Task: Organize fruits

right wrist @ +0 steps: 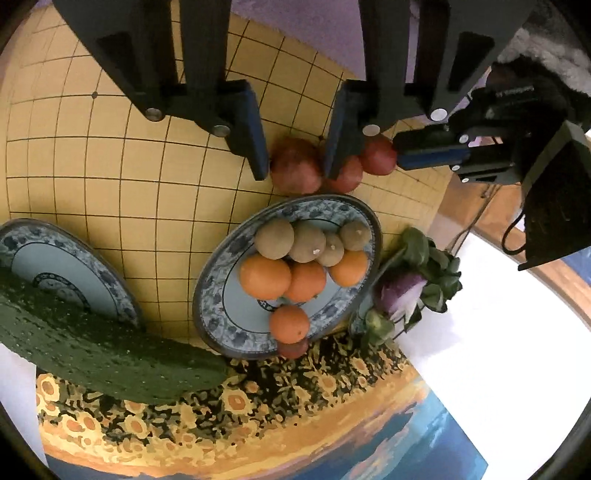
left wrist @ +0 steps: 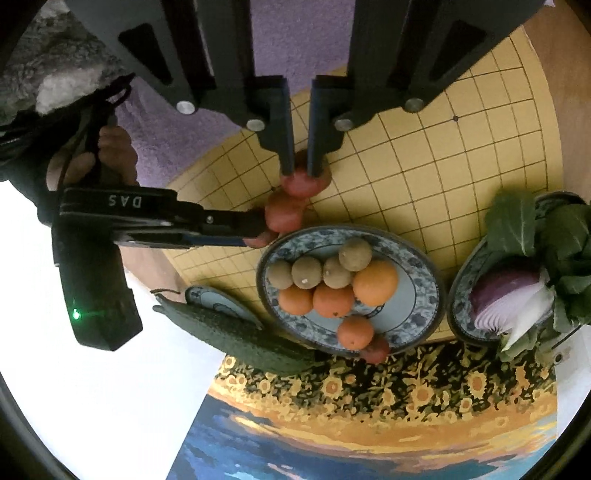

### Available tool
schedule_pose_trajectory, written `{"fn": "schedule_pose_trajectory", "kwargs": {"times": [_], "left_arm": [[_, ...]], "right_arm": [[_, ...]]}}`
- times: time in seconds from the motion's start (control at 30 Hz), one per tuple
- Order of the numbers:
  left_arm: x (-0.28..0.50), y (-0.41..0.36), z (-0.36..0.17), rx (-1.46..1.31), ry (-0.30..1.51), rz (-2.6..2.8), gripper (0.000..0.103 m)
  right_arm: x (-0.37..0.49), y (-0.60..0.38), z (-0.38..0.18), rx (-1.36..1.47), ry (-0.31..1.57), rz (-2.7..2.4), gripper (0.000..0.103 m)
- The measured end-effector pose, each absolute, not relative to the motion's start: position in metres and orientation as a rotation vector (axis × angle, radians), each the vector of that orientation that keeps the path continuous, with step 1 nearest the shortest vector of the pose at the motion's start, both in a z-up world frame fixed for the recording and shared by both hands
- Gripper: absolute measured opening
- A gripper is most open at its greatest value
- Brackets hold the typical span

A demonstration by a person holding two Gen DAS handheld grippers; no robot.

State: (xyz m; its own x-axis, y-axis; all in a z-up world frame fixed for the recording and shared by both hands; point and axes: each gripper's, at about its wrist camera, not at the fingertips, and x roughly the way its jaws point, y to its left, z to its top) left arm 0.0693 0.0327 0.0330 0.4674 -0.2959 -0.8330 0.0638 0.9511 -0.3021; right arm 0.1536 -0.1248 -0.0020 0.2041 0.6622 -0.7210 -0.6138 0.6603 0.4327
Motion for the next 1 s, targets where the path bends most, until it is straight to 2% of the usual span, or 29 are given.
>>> {"fn": "schedule_pose_trajectory", "kwargs": {"times": [0.1, 0.17, 0.2, 0.23, 0.33, 0.37, 0.4, 0.57, 0.8, 0.9, 1.0], "left_arm": [[0.071, 0.031, 0.032, -0.234, 1.067, -0.229, 0.008], [0.068, 0.030, 0.031, -0.215, 1.081, -0.216, 0.026], [0.070, 0.028, 0.029, -0.209, 1.093, -0.215, 0.044], [0.071, 0.027, 0.027, -0.213, 1.096, -0.224, 0.047], [0.075, 0.024, 0.024, -0.204, 1.095, -0.232, 0.045], [0.076, 0.024, 0.024, -0.199, 1.090, -0.233, 0.039], [0.077, 0.023, 0.024, -0.197, 1.088, -0.234, 0.026], [0.080, 0.021, 0.022, -0.189, 1.084, -0.240, 0.025], [0.080, 0.027, 0.020, -0.228, 1.076, -0.226, 0.025], [0.078, 0.031, 0.021, -0.242, 1.076, -0.225, 0.025], [0.076, 0.037, 0.021, -0.267, 1.076, -0.227, 0.025]], "right_arm": [[0.154, -0.128, -0.002, 0.067, 1.038, 0.899, 0.031], [0.152, -0.132, 0.005, 0.079, 1.026, 0.919, 0.031], [0.150, -0.137, 0.011, 0.095, 1.010, 0.939, 0.031], [0.150, -0.139, 0.017, 0.109, 0.993, 0.951, 0.031], [0.157, -0.137, 0.040, 0.093, 0.916, 0.928, 0.031], [0.162, -0.133, 0.046, 0.077, 0.892, 0.917, 0.031], [0.170, -0.127, 0.052, 0.054, 0.863, 0.903, 0.031], [0.219, -0.095, 0.063, 0.010, 0.804, 0.846, 0.031], [0.263, -0.055, 0.050, -0.018, 0.882, 0.830, 0.031], [0.272, -0.043, 0.035, -0.068, 0.976, 0.814, 0.032], [0.269, -0.044, 0.038, -0.078, 0.940, 0.866, 0.049]]}}
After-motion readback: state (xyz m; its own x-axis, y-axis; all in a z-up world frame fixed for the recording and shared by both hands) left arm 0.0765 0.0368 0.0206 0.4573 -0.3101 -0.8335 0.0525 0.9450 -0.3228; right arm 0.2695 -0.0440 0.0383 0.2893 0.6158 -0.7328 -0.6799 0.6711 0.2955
